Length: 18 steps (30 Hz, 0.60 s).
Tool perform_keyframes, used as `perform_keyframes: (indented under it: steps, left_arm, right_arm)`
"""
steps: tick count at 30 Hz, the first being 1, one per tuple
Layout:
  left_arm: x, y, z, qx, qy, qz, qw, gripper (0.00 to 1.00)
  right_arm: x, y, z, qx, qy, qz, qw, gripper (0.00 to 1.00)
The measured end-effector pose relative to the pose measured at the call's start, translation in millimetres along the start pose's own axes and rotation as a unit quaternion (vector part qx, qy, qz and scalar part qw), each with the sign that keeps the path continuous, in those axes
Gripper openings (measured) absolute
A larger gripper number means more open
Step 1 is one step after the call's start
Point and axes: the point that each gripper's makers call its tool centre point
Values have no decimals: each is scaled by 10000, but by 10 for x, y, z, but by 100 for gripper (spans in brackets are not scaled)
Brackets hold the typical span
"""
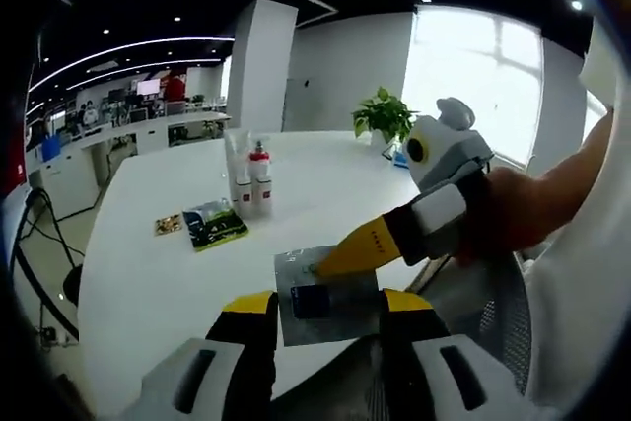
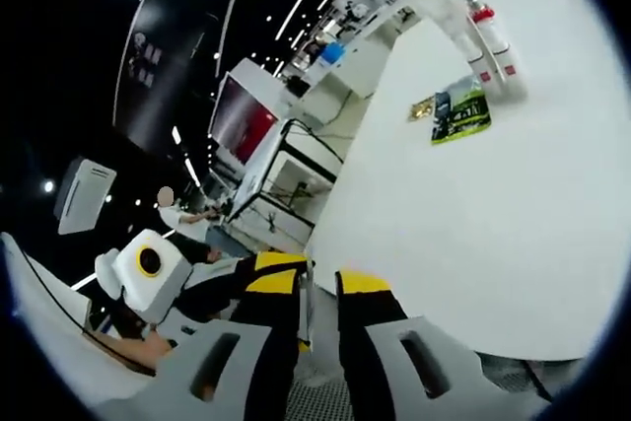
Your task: Arrange the skincare products in the storage area until every visible bottle or jar stands upright without overlapping.
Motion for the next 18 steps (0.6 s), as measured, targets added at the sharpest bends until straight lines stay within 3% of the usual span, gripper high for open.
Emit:
perform_keyframes:
  steps: [4,9,16,18]
  left_arm:
    - [15,-36,-35,181,99,-88,9997,41]
    - [26,-28,-57,225,134,-155,9995,41]
    - [47,-17,-112,319,302,-479,9979,43]
    - [31,-15,-134,98,379,-649,9971,44]
  right_arm:
    - [26,-17,-80,-21,215,-28,9998,2]
    - [29,1,-101,-57,250,-24,9997,1]
    - [6,-25,-84,-124,225,-70,9996,0]
    - [-26,-42,-39,-94,119,-71,9999,0]
Point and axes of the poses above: the point that each gripper's makers call its tool centre point, and the gripper's own axes: x roughly forward along the fingers, y roughly to its left, z roughly out of its top, and after that the axes turned 1 degree about x, right-handed
